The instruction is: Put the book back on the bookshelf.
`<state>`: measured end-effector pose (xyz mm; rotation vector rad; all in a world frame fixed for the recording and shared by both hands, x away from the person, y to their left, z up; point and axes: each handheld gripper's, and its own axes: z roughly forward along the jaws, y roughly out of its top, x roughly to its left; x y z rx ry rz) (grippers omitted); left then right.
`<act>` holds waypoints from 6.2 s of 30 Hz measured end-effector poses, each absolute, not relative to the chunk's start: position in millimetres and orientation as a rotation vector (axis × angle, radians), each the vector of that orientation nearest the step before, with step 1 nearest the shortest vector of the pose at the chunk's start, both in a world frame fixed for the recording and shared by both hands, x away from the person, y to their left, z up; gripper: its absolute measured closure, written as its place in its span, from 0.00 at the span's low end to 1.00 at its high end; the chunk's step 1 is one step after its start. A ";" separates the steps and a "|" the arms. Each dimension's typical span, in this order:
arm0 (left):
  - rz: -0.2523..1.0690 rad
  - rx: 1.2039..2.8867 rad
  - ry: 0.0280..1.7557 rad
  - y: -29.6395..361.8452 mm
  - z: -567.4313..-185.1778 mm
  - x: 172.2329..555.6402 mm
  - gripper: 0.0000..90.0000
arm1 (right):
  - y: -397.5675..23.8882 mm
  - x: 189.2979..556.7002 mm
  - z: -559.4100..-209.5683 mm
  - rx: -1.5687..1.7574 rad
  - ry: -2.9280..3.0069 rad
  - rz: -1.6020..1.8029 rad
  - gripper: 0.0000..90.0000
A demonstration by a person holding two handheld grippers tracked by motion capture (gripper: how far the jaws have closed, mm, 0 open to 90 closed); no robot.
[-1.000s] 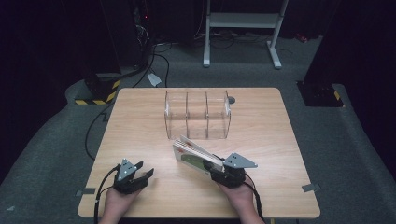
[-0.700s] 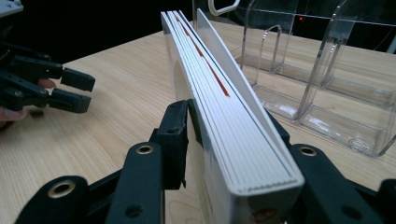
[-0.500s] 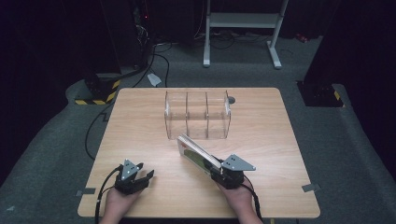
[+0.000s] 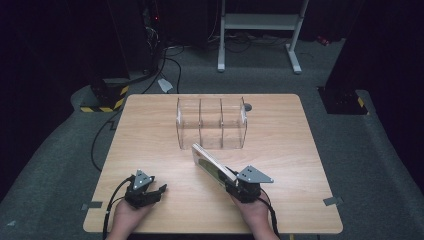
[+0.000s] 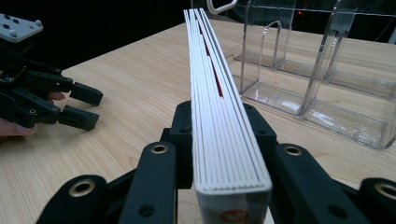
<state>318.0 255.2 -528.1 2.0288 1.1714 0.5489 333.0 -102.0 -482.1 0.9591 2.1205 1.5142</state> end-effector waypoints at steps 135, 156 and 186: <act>0.565 2.004 1.235 257.3 -528.5 339.1 0.36 | -80.6 457.6 -447.0 1.198 1.676 1.116 0.84; 0.566 2.005 1.234 257.3 -528.4 338.2 0.36 | -83.1 434.9 -467.4 1.268 1.682 1.086 0.83; 0.567 2.002 1.239 257.1 -528.5 337.8 0.36 | -101.8 423.3 -464.8 1.374 1.784 1.054 0.70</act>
